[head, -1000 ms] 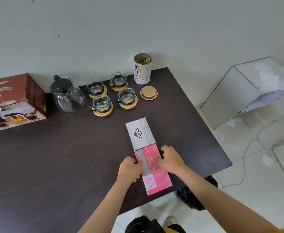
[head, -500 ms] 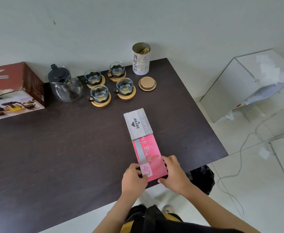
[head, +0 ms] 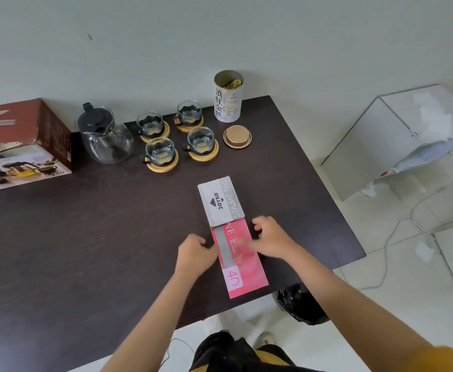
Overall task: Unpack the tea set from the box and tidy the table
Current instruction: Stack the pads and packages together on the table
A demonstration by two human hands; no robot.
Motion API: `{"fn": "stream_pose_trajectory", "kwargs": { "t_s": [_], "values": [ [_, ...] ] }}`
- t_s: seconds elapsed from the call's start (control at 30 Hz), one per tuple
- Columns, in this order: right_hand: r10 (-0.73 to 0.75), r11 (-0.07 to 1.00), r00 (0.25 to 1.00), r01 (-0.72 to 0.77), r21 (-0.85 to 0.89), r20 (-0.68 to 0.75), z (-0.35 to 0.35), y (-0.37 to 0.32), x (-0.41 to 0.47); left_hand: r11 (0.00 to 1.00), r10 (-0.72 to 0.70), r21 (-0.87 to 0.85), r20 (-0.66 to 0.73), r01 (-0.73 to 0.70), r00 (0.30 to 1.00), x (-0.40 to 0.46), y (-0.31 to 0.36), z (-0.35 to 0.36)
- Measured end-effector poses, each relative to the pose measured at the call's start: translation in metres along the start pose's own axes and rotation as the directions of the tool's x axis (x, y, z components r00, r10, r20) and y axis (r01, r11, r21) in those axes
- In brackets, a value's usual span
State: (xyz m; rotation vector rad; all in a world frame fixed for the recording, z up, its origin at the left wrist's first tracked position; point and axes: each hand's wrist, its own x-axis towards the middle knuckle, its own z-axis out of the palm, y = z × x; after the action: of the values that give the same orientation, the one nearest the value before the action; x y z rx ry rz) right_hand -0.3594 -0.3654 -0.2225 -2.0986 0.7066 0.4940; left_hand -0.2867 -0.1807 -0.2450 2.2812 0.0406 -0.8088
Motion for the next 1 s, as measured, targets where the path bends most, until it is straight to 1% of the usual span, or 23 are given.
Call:
{"fn": "stream_pose_trajectory", "kwargs": {
  "t_s": [0.07,0.13,0.3,0.37,0.43,0.5,0.6,0.7,0.77,0.9,1.0],
  "values": [
    [0.011,1.000,0.994,-0.008,0.022,-0.106,-0.004,-0.019,0.030,0.998,0.025,-0.048,-0.078,-0.028,0.997,0.020,0.021,-0.015],
    [0.049,0.998,0.986,-0.040,0.057,-0.160,-0.003,-0.035,0.057,0.997,0.032,-0.066,-0.106,-0.039,0.994,0.040,0.037,-0.023],
    [0.196,0.976,0.957,-0.170,0.132,-0.212,0.010,-0.056,0.092,0.999,0.034,-0.018,-0.054,-0.035,0.998,0.067,0.058,-0.021],
    [0.248,0.956,0.954,-0.213,0.200,-0.170,0.008,-0.060,0.093,1.000,0.017,-0.023,-0.044,-0.018,0.999,0.071,0.061,-0.021],
    [0.288,0.924,0.954,-0.253,0.287,-0.087,0.002,-0.061,0.093,0.999,-0.010,-0.037,-0.020,0.009,1.000,0.074,0.062,-0.023],
    [0.304,0.898,0.952,-0.276,0.344,-0.029,-0.003,-0.061,0.094,0.998,-0.032,-0.062,0.005,0.033,0.999,0.077,0.062,-0.024],
    [0.271,0.909,0.963,-0.255,0.328,-0.002,-0.003,-0.059,0.098,0.984,-0.072,-0.165,0.021,0.075,0.997,0.080,0.058,-0.023],
    [0.230,0.899,0.973,-0.217,0.381,0.011,0.000,-0.055,0.096,0.947,-0.125,-0.293,0.045,0.133,0.991,0.078,0.053,-0.021],
    [0.199,0.892,0.980,-0.184,0.412,0.007,-0.002,-0.051,0.094,0.927,-0.144,-0.343,0.047,0.152,0.988,0.079,0.054,-0.018],
    [0.205,0.856,0.977,-0.146,0.496,-0.067,-0.025,-0.037,0.100,0.920,-0.143,-0.368,0.009,0.136,0.990,0.085,0.080,-0.002],
    [0.216,0.848,0.965,-0.109,0.518,-0.150,-0.064,-0.025,0.114,0.920,-0.106,-0.381,-0.011,0.094,0.994,0.092,0.125,0.017]
  ]
}}
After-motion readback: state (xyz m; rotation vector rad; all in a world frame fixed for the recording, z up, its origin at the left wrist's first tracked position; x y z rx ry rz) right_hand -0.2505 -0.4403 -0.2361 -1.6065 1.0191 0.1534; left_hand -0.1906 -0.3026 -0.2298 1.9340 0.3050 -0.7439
